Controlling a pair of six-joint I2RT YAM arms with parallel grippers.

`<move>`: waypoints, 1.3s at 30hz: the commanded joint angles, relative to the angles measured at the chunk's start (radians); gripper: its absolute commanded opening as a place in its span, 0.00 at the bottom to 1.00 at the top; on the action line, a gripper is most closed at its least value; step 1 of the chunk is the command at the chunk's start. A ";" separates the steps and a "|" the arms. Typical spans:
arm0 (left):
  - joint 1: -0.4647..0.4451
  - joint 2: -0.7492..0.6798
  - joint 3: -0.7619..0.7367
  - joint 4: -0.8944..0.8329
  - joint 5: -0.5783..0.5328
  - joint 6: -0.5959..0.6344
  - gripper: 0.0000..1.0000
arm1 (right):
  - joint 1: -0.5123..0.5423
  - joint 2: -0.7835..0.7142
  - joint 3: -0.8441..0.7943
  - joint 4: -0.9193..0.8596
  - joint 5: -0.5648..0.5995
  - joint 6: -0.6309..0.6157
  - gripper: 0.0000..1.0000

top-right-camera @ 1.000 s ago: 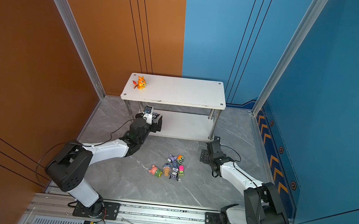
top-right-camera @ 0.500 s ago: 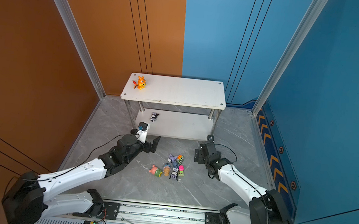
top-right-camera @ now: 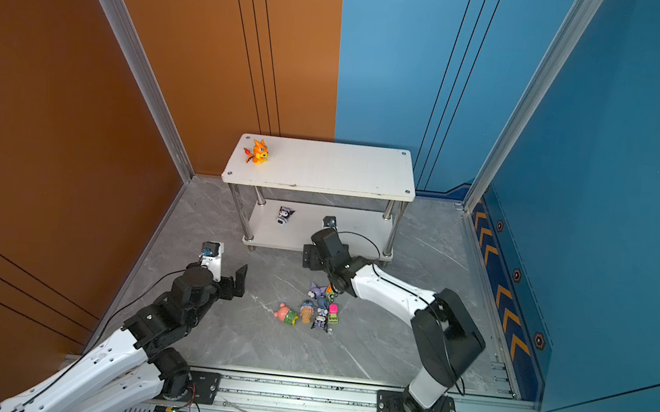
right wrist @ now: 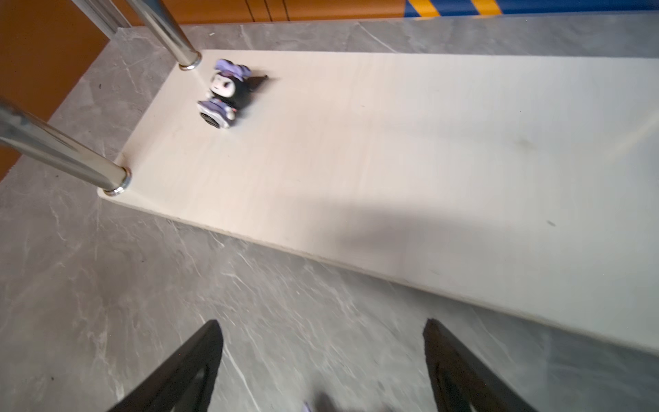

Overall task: Place and organize the plastic toys onto the shelf
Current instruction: 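Withdraw the left gripper from the shelf while the right arm reaches toward it, then reach the right gripper under the top shelf and close on the Kuromi figure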

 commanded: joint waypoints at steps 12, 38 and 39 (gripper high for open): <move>0.065 -0.042 -0.068 -0.050 0.038 -0.047 0.98 | 0.024 0.500 0.611 -0.099 -0.028 0.050 0.85; 0.139 -0.020 -0.101 0.011 0.115 -0.044 0.98 | 0.021 0.819 1.149 -0.441 0.014 0.034 0.74; 0.142 -0.020 -0.101 0.012 0.117 -0.043 0.98 | 0.019 0.822 1.150 -0.435 0.004 0.036 0.73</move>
